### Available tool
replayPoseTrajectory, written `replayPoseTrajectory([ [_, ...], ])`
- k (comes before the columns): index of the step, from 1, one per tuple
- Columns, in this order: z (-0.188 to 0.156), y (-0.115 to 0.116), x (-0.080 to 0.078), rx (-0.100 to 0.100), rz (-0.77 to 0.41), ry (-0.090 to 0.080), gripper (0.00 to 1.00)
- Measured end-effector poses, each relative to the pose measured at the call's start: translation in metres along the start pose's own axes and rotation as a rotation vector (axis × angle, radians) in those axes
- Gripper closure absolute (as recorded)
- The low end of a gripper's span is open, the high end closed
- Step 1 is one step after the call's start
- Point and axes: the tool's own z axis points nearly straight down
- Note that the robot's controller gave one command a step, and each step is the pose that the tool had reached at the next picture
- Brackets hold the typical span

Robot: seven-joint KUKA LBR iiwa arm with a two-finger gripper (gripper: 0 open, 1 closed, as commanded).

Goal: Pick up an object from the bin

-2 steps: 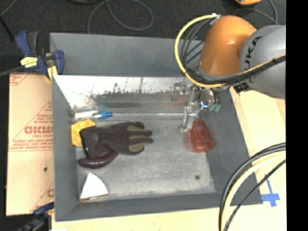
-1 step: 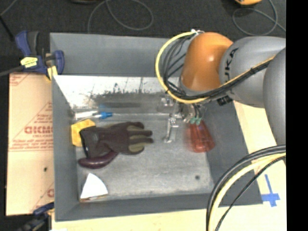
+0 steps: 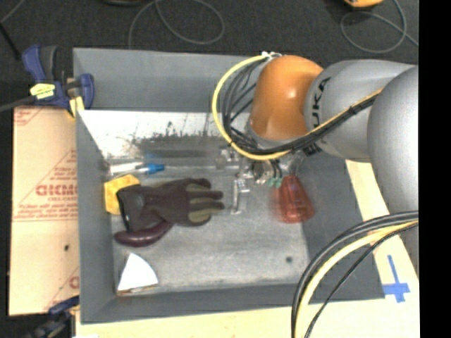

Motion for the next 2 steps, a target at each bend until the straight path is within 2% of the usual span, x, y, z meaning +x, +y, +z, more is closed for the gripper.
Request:
replayPoseTrajectory([
  [1, 0.009, 0.006, -0.002, 0.004, -0.251, -0.004, 0.0],
  [2, 0.024, 0.034, 0.0, 0.002, -0.179, -0.004, 0.0],
])
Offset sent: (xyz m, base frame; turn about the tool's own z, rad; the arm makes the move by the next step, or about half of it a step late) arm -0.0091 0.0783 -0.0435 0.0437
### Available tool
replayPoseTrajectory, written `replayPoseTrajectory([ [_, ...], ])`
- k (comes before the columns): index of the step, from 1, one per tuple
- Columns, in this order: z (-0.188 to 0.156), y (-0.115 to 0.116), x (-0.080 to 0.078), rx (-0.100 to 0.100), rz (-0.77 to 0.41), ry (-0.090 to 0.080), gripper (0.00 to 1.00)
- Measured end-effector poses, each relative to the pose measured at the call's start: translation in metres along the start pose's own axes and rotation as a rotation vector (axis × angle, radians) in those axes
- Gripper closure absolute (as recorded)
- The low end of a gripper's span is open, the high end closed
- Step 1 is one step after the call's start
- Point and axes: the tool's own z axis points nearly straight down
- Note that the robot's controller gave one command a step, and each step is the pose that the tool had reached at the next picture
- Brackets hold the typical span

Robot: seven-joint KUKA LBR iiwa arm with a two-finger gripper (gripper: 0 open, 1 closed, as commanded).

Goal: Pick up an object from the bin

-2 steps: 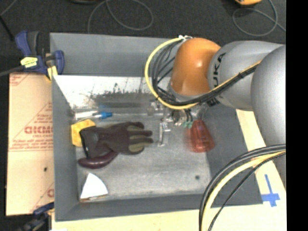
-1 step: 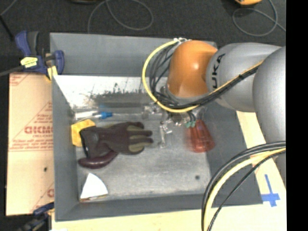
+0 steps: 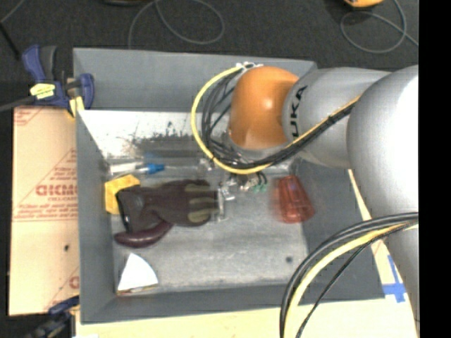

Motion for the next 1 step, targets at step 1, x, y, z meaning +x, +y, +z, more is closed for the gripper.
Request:
replayPoseTrajectory([
  [1, 0.0197, 0.0018, 0.0016, 0.002, 0.141, 0.001, 1.0],
])
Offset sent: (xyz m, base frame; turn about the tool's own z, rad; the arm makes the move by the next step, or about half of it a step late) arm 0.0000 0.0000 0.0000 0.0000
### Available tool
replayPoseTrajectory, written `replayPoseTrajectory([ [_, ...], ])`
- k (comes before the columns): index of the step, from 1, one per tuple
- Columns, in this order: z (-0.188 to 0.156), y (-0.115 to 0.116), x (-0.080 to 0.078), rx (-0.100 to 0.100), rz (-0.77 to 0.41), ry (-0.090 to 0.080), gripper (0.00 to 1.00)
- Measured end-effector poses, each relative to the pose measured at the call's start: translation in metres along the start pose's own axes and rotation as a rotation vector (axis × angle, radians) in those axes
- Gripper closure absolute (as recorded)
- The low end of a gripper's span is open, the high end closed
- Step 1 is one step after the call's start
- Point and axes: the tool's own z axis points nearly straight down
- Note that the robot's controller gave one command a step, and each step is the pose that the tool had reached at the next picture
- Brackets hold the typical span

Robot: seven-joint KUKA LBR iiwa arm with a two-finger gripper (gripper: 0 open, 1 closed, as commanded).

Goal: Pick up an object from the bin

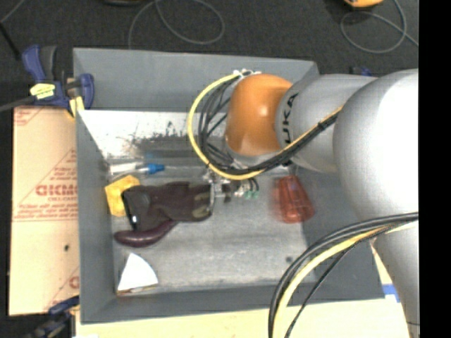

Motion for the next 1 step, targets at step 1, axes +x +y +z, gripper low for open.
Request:
replayPoseTrajectory([
  [1, 0.0, 0.0, 0.0, 0.0, 0.0, 0.0, 1.0],
])
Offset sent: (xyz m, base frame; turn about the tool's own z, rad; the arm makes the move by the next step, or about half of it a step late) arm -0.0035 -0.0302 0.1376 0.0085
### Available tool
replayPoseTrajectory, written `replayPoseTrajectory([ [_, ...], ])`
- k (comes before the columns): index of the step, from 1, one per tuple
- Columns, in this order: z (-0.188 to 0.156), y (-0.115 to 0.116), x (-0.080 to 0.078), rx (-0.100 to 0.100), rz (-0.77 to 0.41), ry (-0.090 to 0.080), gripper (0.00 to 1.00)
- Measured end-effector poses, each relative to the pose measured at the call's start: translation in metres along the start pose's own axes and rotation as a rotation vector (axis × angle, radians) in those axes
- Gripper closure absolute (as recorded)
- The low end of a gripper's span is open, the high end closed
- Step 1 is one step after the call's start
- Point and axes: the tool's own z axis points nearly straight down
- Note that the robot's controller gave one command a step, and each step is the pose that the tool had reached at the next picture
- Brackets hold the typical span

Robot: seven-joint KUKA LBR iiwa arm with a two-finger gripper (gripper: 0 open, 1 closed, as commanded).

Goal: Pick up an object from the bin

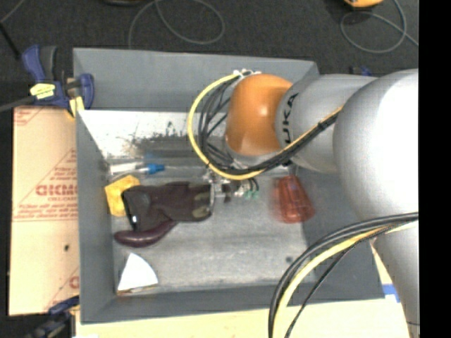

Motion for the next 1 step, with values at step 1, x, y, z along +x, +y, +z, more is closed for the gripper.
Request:
replayPoseTrajectory([
  [1, -0.1391, -0.0318, 0.0043, 0.002, 0.011, -0.005, 1.0],
])
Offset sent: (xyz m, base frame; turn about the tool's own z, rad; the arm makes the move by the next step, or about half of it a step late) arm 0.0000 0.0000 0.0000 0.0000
